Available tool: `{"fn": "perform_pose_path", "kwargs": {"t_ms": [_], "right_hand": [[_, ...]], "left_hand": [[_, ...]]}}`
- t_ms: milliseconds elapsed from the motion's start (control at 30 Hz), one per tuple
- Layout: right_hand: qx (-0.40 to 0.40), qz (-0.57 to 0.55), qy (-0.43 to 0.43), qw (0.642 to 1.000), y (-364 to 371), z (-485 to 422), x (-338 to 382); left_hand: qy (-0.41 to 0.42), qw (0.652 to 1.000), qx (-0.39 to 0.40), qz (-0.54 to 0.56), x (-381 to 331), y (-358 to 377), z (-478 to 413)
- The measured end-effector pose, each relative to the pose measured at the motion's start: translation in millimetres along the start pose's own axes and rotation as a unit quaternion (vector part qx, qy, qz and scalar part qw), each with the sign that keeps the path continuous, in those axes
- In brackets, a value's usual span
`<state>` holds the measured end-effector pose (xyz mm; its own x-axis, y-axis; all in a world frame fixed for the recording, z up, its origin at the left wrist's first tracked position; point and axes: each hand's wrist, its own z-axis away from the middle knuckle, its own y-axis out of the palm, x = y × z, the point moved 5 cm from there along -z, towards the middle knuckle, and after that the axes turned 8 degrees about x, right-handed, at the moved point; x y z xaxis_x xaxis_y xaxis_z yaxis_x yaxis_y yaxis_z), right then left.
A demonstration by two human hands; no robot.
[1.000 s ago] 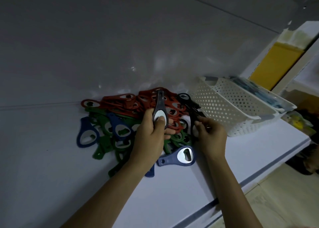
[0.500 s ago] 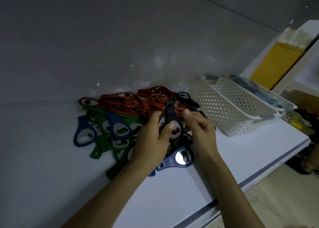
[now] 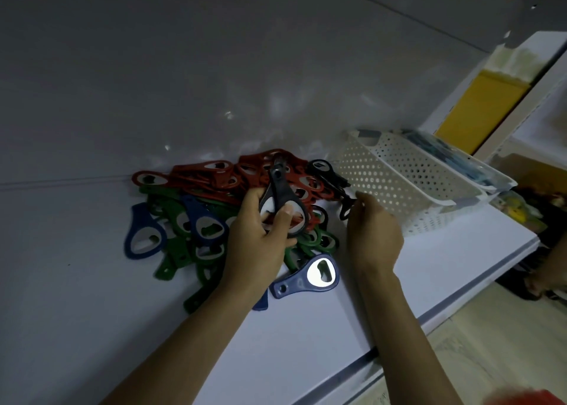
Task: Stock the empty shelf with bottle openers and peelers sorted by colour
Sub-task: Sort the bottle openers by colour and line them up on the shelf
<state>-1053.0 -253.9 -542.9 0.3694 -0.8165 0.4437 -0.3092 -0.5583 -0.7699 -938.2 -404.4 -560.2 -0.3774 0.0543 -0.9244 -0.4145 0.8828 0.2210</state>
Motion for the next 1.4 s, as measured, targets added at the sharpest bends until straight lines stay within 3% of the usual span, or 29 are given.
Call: {"fn": "perform_pose_path", "kwargs": {"t_ms": [133, 233, 300, 367, 433, 467, 533, 600, 667, 733, 833, 1033, 1200, 1300, 1400], "right_hand": [[-0.101, -0.127, 0.009, 0.987, -19.2, 10.6, 9.1], [-0.14, -0.154, -0.1, 0.973, -32.4, 21.3, 39.9], [-0.105, -0.138, -0.236, 0.956, -31.7, 31.7, 69.6], [-0.01, -0.121, -0.355, 0.927, -21.2, 44.7, 95.5], [0.098, -0.149, -0.407, 0.896, -12.3, 52.8, 108.4], [0.146, -0.193, -0.397, 0.885, -10.4, 51.6, 109.5], [0.225, -0.355, -0.284, 0.862, -8.8, 38.3, 101.6], [0.175, -0.454, -0.151, 0.86, -6.6, 12.8, 80.3], [0.095, -0.352, -0.084, 0.927, 0.7, -16.0, 54.7], [0.116, -0.199, -0.058, 0.971, 19.7, -34.0, 37.0], [0.18, -0.108, -0.036, 0.977, 46.6, -39.1, 19.6], [0.118, -0.07, -0.051, 0.989, 48.9, -38.2, 6.3], [0.041, -0.111, -0.05, 0.992, 35.5, -32.6, 11.7], [0.009, -0.243, -0.036, 0.969, 26.2, -24.4, 21.3], [0.044, -0.489, 0.029, 0.871, 21.8, -21.5, 30.4]], "left_hand": [[-0.025, 0.997, -0.027, 0.066, 3.7, -2.7, -2.2], [-0.051, 0.992, -0.046, 0.105, 3.8, -5.3, -4.4], [-0.072, 0.987, -0.058, 0.131, 4.0, -7.8, -5.8], [-0.073, 0.987, -0.071, 0.124, 3.3, -11.2, -5.6], [-0.055, 0.992, -0.089, 0.072, 0.4, -16.3, -3.9], [-0.042, 0.993, -0.1, 0.055, -1.3, -18.9, -3.3], [-0.02, 0.992, -0.115, 0.039, -4.2, -21.7, -3.3], [0.0, 0.994, -0.109, 0.02, -6.6, -21.6, -5.1], [0.024, 0.995, -0.087, -0.028, -10.7, -18.1, -5.8], [0.035, 0.997, -0.055, -0.042, -12.8, -14.0, -5.1], [0.021, 0.999, -0.021, -0.035, -12.7, -13.4, -5.5], [-0.043, 0.999, -0.019, 0.016, -8.0, -32.0, -14.3], [-0.1, 0.989, -0.025, 0.11, 0.0, -37.4, -17.3], [-0.123, 0.98, -0.03, 0.153, 3.6, -38.3, -18.9], [-0.146, 0.972, -0.037, 0.181, 5.8, -38.4, -20.7]]}}
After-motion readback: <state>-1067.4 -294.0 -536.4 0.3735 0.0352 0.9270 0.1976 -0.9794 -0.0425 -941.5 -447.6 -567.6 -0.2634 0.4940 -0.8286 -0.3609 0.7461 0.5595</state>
